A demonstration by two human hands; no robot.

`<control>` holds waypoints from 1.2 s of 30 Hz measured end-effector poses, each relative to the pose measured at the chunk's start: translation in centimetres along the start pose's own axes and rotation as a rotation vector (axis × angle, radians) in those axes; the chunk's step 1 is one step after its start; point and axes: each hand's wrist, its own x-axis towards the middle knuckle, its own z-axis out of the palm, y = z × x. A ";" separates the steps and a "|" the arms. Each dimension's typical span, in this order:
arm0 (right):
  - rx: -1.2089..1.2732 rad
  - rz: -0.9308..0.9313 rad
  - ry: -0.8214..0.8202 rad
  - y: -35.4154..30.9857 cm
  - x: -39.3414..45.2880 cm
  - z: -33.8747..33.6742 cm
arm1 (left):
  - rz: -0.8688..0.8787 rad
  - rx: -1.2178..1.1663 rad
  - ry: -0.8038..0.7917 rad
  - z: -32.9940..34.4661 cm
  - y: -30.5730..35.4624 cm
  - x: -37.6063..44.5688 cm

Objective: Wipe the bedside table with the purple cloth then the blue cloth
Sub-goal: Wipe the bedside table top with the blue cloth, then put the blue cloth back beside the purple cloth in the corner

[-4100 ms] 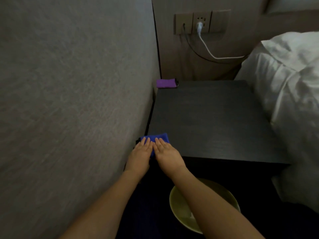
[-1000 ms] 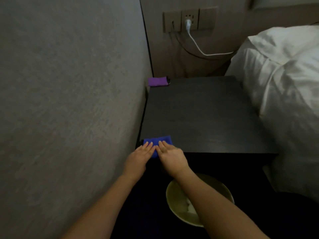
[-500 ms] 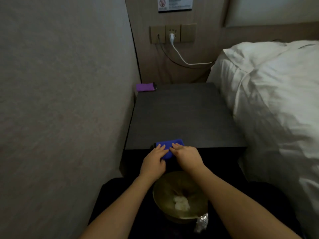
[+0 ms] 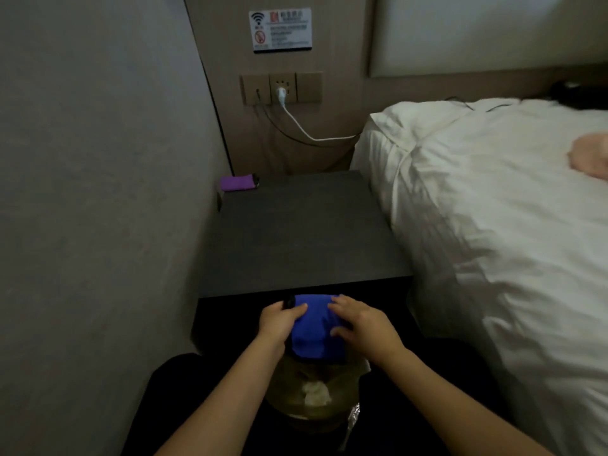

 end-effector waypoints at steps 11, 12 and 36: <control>0.091 0.178 0.166 0.5 0.7 -1.9 | 0.275 0.656 -0.029 0.6 -2.1 0.5; 0.104 0.195 0.144 0.5 0.9 -1.9 | 0.291 0.658 -0.040 0.6 -2.0 0.5; 1.343 0.530 -0.097 -1.8 12.7 -4.5 | 0.214 -0.177 -0.161 -3.4 12.7 4.4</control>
